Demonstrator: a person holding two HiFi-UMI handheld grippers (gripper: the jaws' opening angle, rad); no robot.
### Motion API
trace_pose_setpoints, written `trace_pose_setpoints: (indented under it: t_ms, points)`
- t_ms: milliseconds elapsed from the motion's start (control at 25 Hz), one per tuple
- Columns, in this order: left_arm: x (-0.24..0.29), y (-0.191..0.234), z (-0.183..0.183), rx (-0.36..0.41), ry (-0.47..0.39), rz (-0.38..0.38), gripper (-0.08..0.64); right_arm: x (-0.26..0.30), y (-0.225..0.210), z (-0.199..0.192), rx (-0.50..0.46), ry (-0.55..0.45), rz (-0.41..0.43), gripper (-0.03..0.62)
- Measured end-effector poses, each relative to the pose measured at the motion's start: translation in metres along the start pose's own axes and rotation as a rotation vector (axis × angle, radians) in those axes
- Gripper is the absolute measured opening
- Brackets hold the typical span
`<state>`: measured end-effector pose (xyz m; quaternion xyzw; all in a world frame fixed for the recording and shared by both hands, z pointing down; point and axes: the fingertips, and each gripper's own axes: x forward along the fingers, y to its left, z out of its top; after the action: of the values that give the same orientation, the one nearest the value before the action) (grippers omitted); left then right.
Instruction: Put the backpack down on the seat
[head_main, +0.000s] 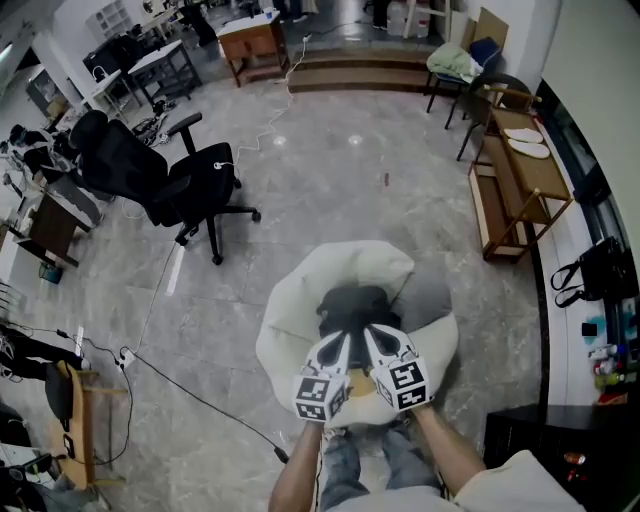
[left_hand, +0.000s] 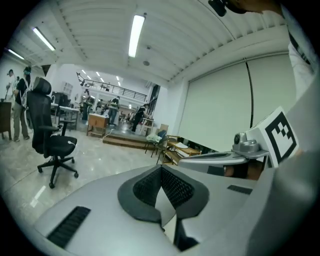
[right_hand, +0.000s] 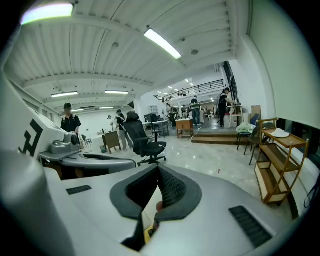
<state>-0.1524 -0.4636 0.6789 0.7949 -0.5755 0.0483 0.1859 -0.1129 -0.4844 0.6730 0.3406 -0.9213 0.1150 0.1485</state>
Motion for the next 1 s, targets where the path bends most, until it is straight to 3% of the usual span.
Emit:
trace_pose_setpoints:
  t_ms: [280,560,760,1000]
  points:
    - [-0.058,-0.025,0.049,0.000,-0.087,0.009,0.031,-0.045,0.043,0.055,-0.029,-0.104,0.014,0.028]
    - [-0.103,-0.043,0.091,0.070,-0.167,0.011,0.031,-0.086,0.074,0.098,-0.077,-0.210,-0.008,0.028]
    - [-0.125,-0.037,0.106,0.086,-0.198,0.010,0.031,-0.099,0.095,0.106,-0.073,-0.237,-0.029,0.027]
    - [-0.137,-0.039,0.113,0.107,-0.217,-0.048,0.031,-0.106,0.107,0.108,-0.076,-0.255,-0.080,0.027]
